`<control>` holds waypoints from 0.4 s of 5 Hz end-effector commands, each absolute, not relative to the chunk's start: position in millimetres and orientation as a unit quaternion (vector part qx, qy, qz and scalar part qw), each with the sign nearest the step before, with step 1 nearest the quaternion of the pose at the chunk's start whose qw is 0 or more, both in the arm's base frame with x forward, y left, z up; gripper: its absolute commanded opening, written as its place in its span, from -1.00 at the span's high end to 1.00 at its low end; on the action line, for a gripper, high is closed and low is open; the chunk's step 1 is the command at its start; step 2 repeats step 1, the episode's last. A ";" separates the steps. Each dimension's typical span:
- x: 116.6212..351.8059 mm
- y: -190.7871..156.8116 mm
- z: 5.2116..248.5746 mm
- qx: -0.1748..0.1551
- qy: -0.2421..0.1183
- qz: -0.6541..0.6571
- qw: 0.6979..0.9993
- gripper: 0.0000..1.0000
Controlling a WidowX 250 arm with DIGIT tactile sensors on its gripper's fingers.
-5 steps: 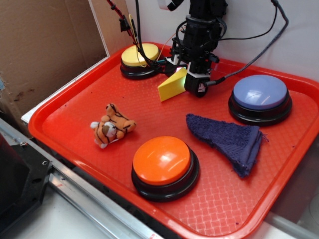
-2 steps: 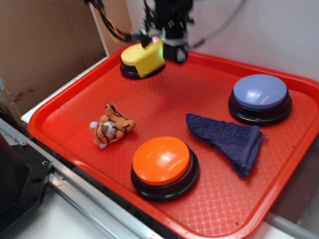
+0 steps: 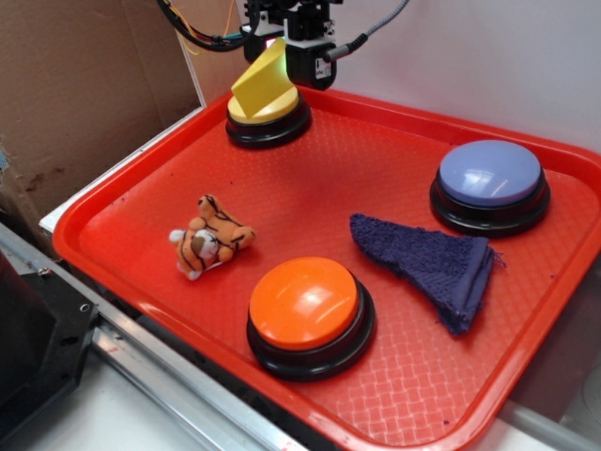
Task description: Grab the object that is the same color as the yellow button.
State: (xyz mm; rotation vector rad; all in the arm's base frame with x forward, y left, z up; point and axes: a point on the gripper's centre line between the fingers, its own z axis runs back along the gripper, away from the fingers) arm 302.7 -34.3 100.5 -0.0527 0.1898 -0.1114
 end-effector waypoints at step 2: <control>239.8 -41.8 191.3 0.000 0.051 0.057 0.997 1.00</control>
